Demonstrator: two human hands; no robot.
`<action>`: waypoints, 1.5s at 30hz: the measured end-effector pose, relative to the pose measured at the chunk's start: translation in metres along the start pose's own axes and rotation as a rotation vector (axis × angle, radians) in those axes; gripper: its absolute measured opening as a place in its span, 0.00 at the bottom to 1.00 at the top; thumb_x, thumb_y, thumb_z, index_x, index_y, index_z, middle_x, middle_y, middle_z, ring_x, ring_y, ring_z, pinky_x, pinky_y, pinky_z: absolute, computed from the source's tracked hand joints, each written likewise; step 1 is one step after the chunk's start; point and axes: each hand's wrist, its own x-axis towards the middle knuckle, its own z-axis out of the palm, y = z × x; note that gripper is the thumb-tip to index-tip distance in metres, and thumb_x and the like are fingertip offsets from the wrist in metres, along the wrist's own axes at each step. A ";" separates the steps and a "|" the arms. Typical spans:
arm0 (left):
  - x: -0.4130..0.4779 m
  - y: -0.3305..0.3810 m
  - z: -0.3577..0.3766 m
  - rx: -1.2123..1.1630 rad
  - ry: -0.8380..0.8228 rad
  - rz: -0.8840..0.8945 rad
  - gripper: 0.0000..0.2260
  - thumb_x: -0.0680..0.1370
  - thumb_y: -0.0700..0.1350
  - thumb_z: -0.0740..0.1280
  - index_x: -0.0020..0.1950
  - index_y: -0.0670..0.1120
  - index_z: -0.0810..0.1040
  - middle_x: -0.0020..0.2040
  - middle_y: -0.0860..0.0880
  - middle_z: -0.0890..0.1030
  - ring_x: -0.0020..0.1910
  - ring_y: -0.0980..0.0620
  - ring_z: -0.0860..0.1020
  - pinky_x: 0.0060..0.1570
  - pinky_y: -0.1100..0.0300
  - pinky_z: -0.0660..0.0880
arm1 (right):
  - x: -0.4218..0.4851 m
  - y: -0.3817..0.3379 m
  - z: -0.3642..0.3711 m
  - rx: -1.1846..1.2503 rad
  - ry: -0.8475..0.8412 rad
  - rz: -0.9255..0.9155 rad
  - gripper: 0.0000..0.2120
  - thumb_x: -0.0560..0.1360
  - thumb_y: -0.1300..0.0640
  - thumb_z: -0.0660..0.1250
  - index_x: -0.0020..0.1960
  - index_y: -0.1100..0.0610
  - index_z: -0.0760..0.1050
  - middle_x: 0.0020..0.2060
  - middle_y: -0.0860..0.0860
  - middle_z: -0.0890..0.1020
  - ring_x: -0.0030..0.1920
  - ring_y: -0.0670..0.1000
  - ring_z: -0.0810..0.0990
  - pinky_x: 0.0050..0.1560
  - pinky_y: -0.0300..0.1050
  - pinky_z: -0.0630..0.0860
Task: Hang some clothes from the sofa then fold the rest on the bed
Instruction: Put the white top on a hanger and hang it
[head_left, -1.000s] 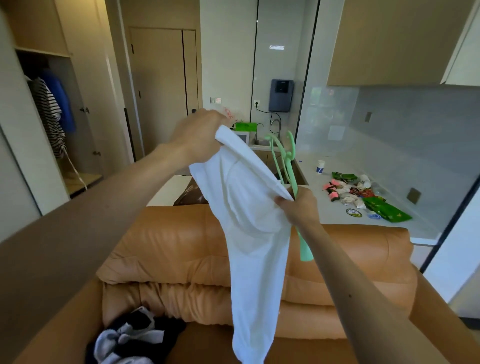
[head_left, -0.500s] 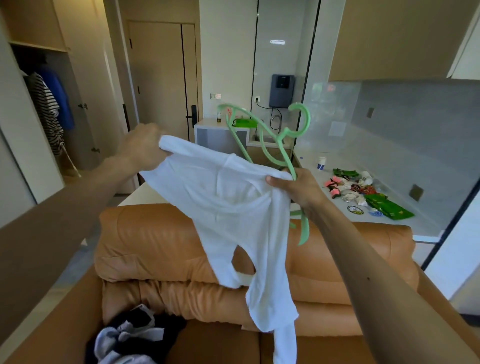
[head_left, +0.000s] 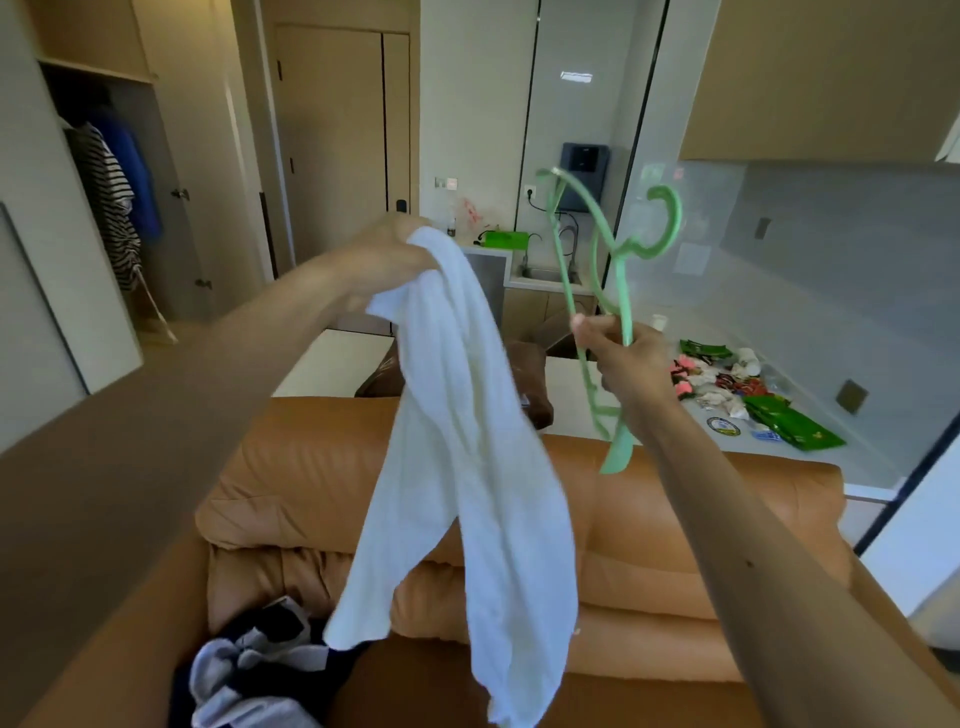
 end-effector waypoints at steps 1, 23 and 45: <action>0.001 0.008 0.011 0.004 -0.055 0.020 0.08 0.79 0.35 0.64 0.46 0.47 0.78 0.42 0.50 0.79 0.39 0.55 0.78 0.36 0.65 0.74 | -0.004 -0.003 0.007 0.042 -0.039 -0.011 0.08 0.76 0.53 0.74 0.51 0.57 0.83 0.32 0.38 0.80 0.26 0.36 0.74 0.34 0.31 0.69; -0.030 -0.142 0.122 -0.253 -0.315 -0.274 0.12 0.79 0.53 0.70 0.57 0.48 0.83 0.54 0.51 0.86 0.56 0.48 0.82 0.60 0.53 0.78 | 0.021 -0.021 0.034 0.195 0.115 0.124 0.03 0.78 0.59 0.68 0.52 0.55 0.77 0.45 0.54 0.82 0.44 0.54 0.81 0.43 0.47 0.77; 0.008 0.001 0.110 -0.004 -0.261 0.317 0.05 0.79 0.40 0.70 0.48 0.38 0.81 0.39 0.43 0.84 0.36 0.55 0.79 0.39 0.62 0.72 | -0.004 0.010 0.009 0.003 -0.181 -0.009 0.05 0.74 0.65 0.74 0.45 0.66 0.81 0.34 0.56 0.80 0.33 0.48 0.78 0.34 0.38 0.73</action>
